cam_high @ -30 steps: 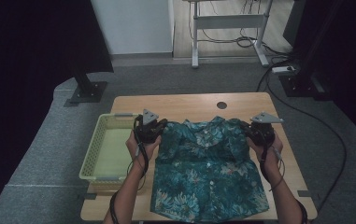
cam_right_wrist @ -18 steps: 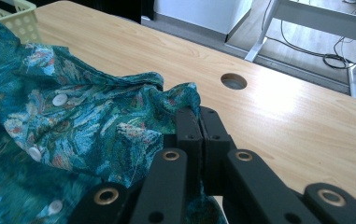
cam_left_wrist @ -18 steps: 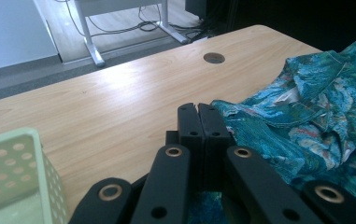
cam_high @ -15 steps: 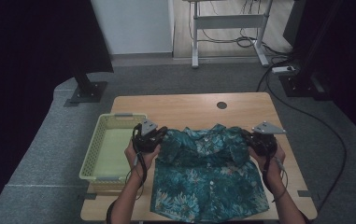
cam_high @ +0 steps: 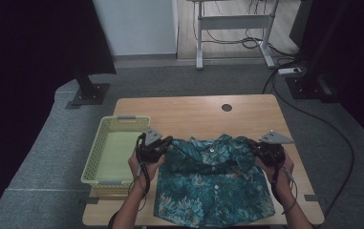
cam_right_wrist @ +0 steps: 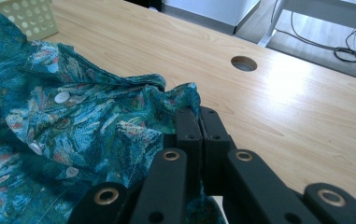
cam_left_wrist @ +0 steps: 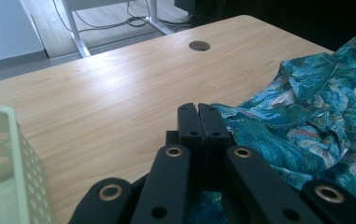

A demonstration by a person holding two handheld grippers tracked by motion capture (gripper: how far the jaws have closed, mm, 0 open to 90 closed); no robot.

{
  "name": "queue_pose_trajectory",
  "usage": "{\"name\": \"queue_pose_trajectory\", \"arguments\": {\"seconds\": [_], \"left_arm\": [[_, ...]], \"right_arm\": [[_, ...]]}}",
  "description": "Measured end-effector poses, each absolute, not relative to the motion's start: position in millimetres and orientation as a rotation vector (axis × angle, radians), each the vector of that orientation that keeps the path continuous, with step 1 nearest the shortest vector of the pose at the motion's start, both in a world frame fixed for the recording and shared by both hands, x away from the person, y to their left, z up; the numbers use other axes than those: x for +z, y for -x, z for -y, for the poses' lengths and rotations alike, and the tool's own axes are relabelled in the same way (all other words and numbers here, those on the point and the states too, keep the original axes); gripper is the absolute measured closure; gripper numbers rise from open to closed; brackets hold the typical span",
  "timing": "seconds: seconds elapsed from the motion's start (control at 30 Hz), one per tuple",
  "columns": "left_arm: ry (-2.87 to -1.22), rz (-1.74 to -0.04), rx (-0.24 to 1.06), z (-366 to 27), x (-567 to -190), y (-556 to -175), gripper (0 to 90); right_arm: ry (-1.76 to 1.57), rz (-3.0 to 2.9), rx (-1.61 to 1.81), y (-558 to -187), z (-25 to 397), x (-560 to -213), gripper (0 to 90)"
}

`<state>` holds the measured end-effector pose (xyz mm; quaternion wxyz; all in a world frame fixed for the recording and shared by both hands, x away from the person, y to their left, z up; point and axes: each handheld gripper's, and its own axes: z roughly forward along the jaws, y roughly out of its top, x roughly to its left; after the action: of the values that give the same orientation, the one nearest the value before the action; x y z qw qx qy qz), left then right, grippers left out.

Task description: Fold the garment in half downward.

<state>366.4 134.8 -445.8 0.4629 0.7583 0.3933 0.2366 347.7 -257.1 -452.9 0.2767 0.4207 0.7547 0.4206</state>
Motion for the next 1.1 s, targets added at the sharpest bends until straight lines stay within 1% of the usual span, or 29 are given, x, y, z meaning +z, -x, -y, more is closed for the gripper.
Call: {"name": "queue_pose_trajectory", "arguments": {"seconds": [0.2, 0.43, 0.73, 1.1], "left_arm": [[-1.87, -0.957, 0.568, -139, -447, -362, 89.5], [-1.883, -0.929, 0.564, -142, -451, -346, 89.5], [-1.898, -0.933, 0.516, -148, -468, -332, 89.5], [-1.913, -0.934, 0.499, -152, -478, -319, 89.4]], "right_arm": [[-1.126, -2.041, 1.136, -345, 258, -454, 87.1], [-1.118, -2.052, 1.171, -332, 260, -455, 87.1], [-1.086, -2.094, 1.18, -311, 260, -467, 87.1], [-1.092, -2.113, 1.205, -295, 265, -477, 87.1]]}}
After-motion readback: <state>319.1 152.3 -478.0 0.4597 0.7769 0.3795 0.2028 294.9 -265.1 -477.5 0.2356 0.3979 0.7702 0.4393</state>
